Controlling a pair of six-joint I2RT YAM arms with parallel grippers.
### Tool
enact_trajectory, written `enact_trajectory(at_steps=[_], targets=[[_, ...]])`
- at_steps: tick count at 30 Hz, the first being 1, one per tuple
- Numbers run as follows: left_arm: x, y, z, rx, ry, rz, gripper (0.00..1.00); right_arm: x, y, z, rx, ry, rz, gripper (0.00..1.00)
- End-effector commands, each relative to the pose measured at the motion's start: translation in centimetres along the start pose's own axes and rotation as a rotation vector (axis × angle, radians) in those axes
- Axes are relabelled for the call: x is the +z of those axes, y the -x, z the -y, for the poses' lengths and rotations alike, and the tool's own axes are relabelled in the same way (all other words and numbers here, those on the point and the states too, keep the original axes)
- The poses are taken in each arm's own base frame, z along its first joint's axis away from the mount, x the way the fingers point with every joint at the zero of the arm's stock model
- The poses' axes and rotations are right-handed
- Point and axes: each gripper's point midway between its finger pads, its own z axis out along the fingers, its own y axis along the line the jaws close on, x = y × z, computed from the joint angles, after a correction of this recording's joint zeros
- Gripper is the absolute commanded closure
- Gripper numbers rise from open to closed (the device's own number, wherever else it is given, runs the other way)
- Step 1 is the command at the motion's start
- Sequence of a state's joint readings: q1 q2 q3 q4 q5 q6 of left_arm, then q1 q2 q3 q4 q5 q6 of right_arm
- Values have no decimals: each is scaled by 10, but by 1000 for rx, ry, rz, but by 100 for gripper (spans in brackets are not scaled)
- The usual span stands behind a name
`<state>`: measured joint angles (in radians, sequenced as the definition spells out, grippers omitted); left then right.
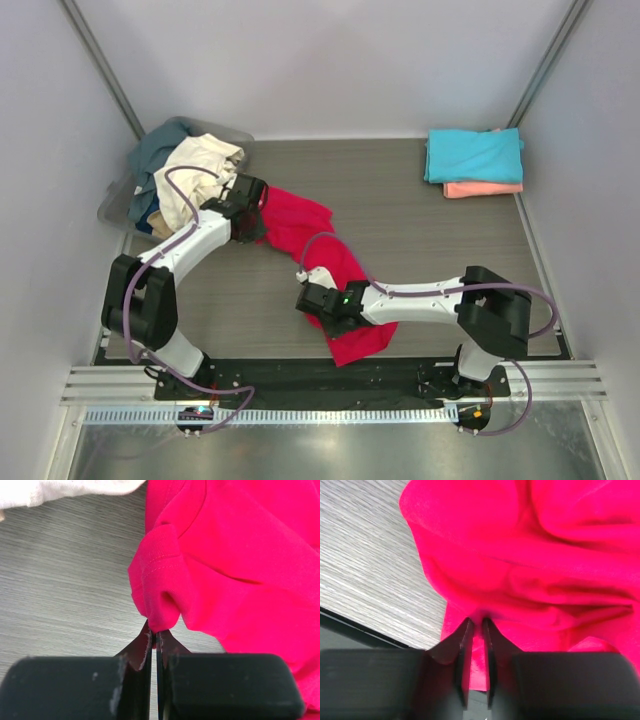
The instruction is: Fold and stack the t-shirts
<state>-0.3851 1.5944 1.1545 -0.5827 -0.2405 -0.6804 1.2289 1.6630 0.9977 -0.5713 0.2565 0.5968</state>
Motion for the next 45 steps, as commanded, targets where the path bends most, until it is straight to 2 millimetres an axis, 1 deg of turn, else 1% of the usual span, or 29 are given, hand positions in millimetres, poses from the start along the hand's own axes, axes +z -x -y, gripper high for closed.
enact_trajectory(at_steps=[1,3,5,7,11,12,14,15,17,18,19,20,21,22,23,24,25,26,27,28,29,30,31,33,36,37,39,41,45], targets=[[-10,12,4,-13,-24,52,100,-13,19,-4,18,13,82,84],[-11,13,4,-14,-24,54,100,-17,21,-4,23,20,89,92],[-14,13,3,-16,-27,53,100,-24,23,-3,24,30,100,98],[-18,16,5,-16,-36,58,100,-31,24,1,23,21,107,99],[-36,22,5,-12,-47,72,100,-52,32,14,23,-10,153,99],[-45,27,4,-15,-56,91,100,-60,37,21,27,-28,185,99],[-56,33,4,-13,-68,110,100,-70,39,31,18,-63,197,99],[-68,36,3,-14,-78,126,100,-80,41,43,16,-101,216,99],[-82,40,-2,-10,-77,147,100,-95,51,53,25,-134,255,99],[-89,42,-4,-10,-79,160,100,-107,52,61,30,-148,274,99],[-102,46,-6,-14,-93,188,100,-121,63,68,47,-174,326,99],[-110,48,-10,-6,-88,202,100,-136,67,77,58,-185,358,99],[-117,50,-13,-2,-90,216,100,-140,73,79,60,-197,378,99],[-127,53,-15,1,-95,237,100,-159,79,91,76,-218,431,99],[-145,59,-18,0,-109,273,100,-174,88,93,90,-212,473,99],[-156,64,-21,13,-114,299,100,-186,91,99,76,-222,501,99],[-172,68,-24,16,-132,335,100,-209,101,107,104,-227,569,99],[-182,69,-27,22,-135,352,100,-222,107,113,116,-235,605,99],[-199,77,-28,34,-152,391,100,-234,110,118,109,-245,633,99],[-209,79,-30,38,-161,412,100,-252,118,122,125,-240,679,99],[-228,82,-35,35,-182,450,100,-270,122,132,148,-253,728,99],[-244,88,-36,36,-201,488,100,-281,125,136,137,-263,751,99],[-258,90,-37,54,-226,518,100,-301,131,140,158,-249,798,99],[-301,94,-39,66,-328,642,100,-329,134,154,155,-262,862,99],[-329,93,-41,103,-403,730,100,-352,134,164,138,-264,907,99],[-345,90,-47,99,-426,772,100,-362,131,168,147,-248,928,99],[-364,89,-50,111,-461,816,100,-380,129,174,179,-213,971,99],[-388,84,-55,117,-511,872,100,-404,121,183,221,-150,1033,99],[-438,74,-62,134,-623,986,100,-441,106,194,228,-29,1139,99]])
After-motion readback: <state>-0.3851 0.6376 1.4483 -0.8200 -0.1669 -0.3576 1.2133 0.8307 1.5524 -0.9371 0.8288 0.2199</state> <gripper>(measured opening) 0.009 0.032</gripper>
